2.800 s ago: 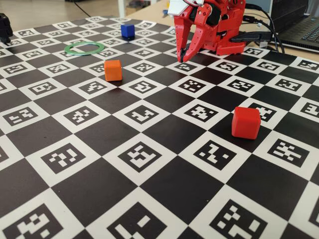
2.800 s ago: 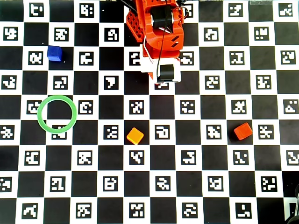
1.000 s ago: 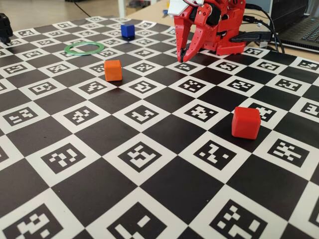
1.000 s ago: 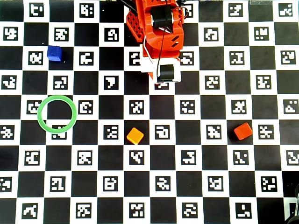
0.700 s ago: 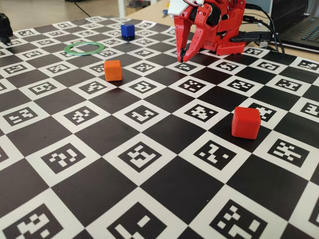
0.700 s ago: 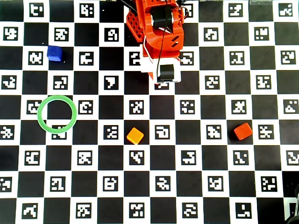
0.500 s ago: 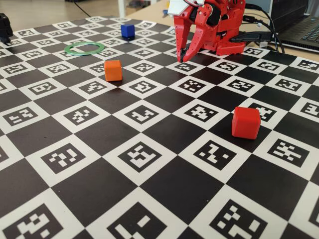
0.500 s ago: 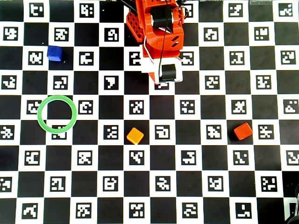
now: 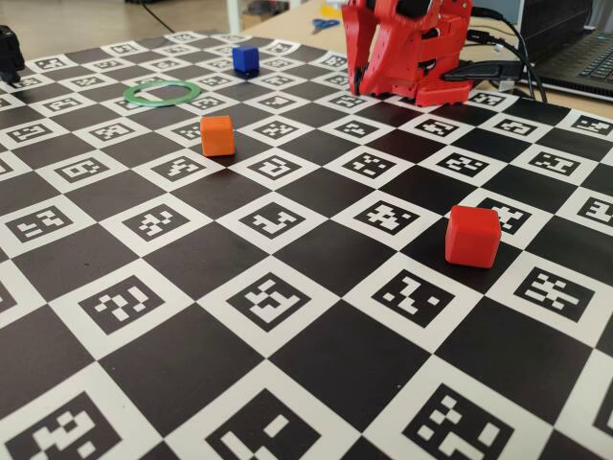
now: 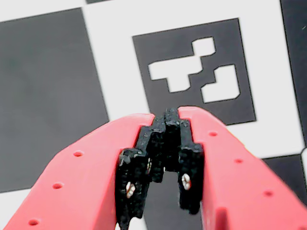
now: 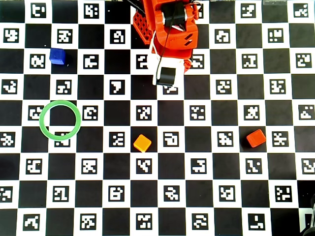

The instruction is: Grab the red cube then put it in the green circle then put the blue cube on top and finally the orange cube on top

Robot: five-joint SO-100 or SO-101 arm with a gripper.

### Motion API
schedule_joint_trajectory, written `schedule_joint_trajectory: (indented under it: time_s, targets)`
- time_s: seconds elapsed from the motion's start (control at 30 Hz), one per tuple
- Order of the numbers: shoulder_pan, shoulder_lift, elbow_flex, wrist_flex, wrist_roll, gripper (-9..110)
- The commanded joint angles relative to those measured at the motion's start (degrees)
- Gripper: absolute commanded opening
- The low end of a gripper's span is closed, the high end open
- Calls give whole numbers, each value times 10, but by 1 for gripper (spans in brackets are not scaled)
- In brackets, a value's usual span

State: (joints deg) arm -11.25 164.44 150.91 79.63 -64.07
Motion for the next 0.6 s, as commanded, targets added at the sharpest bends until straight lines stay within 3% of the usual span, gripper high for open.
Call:
schedule_joint_trajectory:
  time_s: [0.0, 0.4, 0.57]
  targets:
    - [-25, -81, -195, 64, 104, -5]
    - [-166, -321, -580, 203, 381, -2]
    - [-225, -436, -697, 237, 451, 7]
